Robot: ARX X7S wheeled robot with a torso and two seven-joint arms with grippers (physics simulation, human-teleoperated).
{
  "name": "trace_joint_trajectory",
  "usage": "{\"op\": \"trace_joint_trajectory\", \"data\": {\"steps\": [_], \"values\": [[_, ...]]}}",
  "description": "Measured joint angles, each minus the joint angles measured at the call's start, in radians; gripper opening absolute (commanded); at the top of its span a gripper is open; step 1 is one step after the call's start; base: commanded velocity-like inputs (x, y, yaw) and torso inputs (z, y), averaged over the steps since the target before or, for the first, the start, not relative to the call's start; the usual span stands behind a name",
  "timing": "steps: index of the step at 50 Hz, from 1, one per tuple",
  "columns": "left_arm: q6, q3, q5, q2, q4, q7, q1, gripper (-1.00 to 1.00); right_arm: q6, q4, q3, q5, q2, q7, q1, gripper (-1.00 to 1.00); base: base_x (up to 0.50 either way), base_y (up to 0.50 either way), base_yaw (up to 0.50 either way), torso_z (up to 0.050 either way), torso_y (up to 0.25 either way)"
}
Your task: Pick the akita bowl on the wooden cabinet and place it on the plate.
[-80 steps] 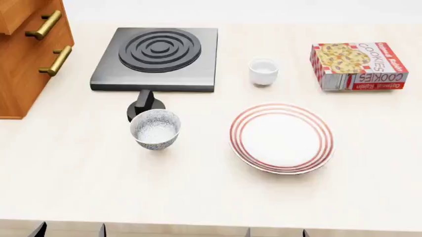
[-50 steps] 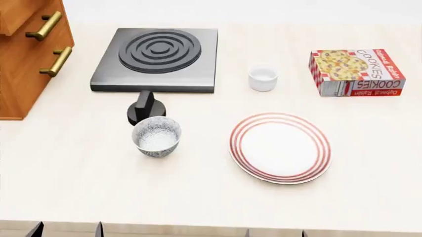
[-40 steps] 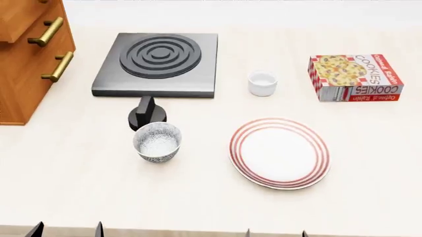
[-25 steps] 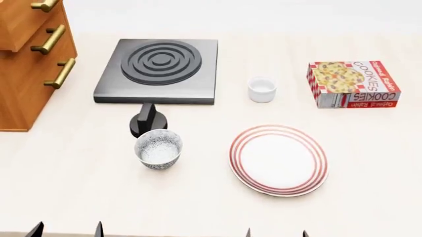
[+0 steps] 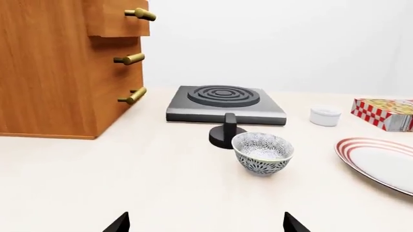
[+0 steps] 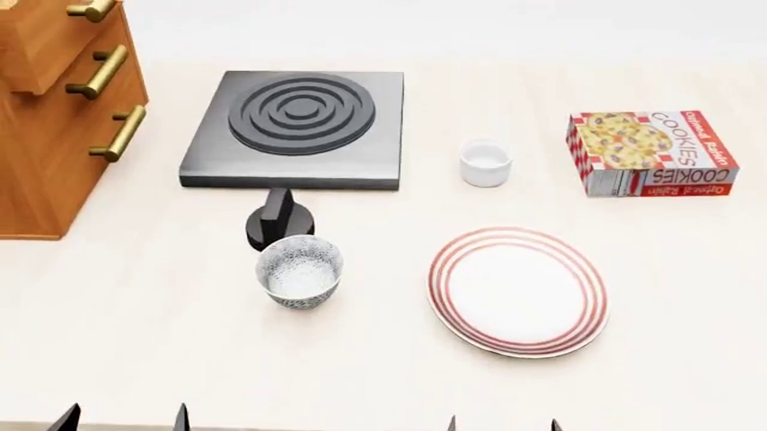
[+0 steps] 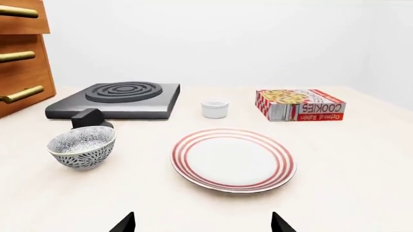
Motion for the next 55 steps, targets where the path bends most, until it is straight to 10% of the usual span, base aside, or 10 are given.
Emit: {"op": "trace_joint_trajectory", "data": {"steps": [55], "values": [[0.022,0.055,-0.012,-0.042,-0.025,-0.049,-0.012,1.0,-0.006,0.007,-0.049,0.028,0.035,0.049,0.01,1.0,0.0,0.42,0.0,0.0,0.0]]}}
